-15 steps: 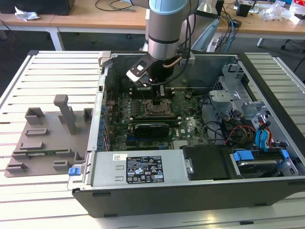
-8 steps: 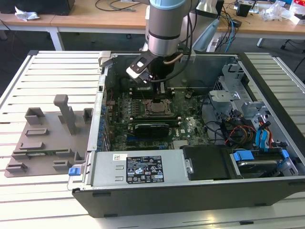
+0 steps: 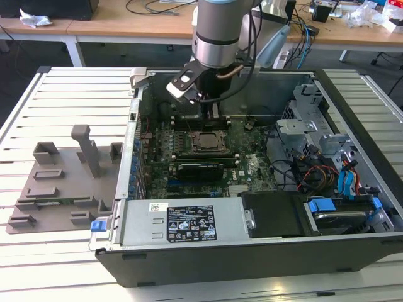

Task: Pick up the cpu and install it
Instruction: 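Close the cpu cover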

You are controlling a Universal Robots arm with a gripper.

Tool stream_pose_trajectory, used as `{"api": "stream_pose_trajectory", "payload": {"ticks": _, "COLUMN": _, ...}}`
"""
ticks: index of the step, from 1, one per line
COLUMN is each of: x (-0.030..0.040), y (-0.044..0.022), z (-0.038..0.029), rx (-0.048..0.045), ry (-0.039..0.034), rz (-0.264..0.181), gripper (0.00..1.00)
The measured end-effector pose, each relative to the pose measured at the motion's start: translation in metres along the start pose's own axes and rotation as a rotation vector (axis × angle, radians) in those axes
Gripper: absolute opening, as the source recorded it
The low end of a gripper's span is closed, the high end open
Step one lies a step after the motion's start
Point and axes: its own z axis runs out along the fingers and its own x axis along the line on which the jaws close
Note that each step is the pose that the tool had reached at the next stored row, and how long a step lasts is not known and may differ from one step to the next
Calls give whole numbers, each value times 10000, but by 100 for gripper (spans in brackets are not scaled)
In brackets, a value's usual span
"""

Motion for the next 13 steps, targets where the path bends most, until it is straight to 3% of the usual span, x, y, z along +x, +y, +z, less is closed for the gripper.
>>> {"api": "stream_pose_trajectory", "payload": {"ticks": 7, "x": -6, "y": -4, "z": -191, "rx": 1, "ry": 0, "rz": 0, "gripper": 11}}
{"api": "stream_pose_trajectory", "payload": {"ticks": 13, "x": -7, "y": -4, "z": -199, "rx": 0, "ry": 0, "rz": 0, "gripper": 11}}
